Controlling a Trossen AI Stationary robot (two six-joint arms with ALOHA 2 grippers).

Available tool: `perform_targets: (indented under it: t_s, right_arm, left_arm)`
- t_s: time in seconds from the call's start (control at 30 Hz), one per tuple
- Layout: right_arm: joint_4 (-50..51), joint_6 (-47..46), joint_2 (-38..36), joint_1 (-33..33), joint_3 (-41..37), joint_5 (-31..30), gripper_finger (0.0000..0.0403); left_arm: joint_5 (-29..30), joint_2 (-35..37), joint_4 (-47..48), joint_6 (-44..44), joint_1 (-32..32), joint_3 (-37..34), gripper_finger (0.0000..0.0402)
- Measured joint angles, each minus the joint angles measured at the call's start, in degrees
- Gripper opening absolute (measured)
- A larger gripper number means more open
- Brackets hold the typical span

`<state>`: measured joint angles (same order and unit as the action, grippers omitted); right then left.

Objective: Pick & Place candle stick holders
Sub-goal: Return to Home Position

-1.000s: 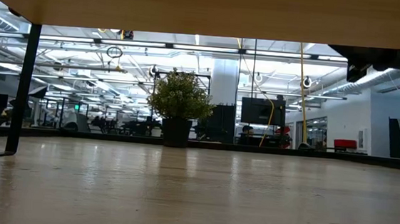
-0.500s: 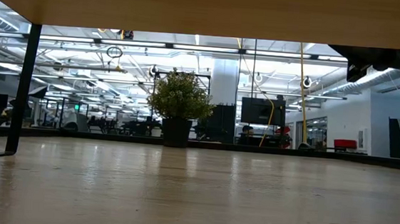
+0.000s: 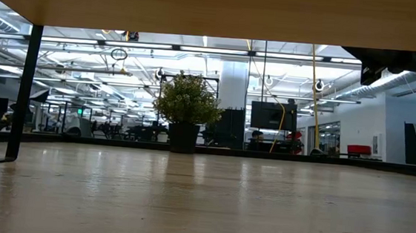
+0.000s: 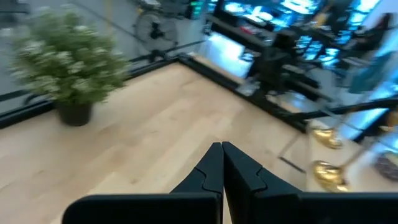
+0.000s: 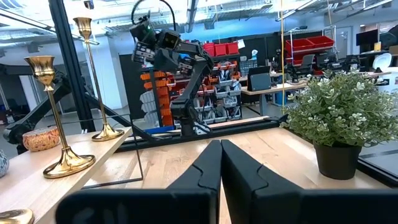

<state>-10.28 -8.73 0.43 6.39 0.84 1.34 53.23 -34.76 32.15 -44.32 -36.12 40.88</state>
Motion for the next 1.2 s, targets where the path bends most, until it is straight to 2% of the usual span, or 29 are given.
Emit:
perform_targets:
  t_s: [0.13,0.27,0.37,0.57,0.87,1.03,1.2]
  right_arm:
    - [0.00,0.01,0.00,0.00,-0.04,0.01,0.0004]
    - [0.00,0.00,0.00,0.00,-0.04,0.00,0.0004]
    - [0.02,0.00,0.00,0.00,-0.04,0.00,0.0004]
    - [0.02,0.00,0.02,0.00,-0.04,0.00,0.0004]
    - [0.02,0.00,0.02,-0.01,-0.04,0.01,0.0004]
    - [0.02,0.00,0.02,0.00,-0.04,0.00,0.0004]
    - [0.01,0.01,0.02,0.00,-0.04,0.01,0.0004]
  left_arm:
    - [-3.59,0.00,-13.21,9.25,0.19,-2.06,0.0001]
    - [-8.80,0.00,-31.97,17.90,2.20,-8.96,0.0001]
    - [-12.86,0.24,-41.09,18.87,5.52,-14.74,0.0001]
    - [-22.33,1.83,-52.37,18.39,15.50,-22.73,0.0001]
    - [-33.59,6.26,-53.95,21.48,29.15,-28.75,0.0001]
    - [-38.20,7.23,-53.94,23.25,32.36,-32.24,0.0001]
    - [-39.23,7.61,-56.27,20.61,32.44,-35.79,0.0001]
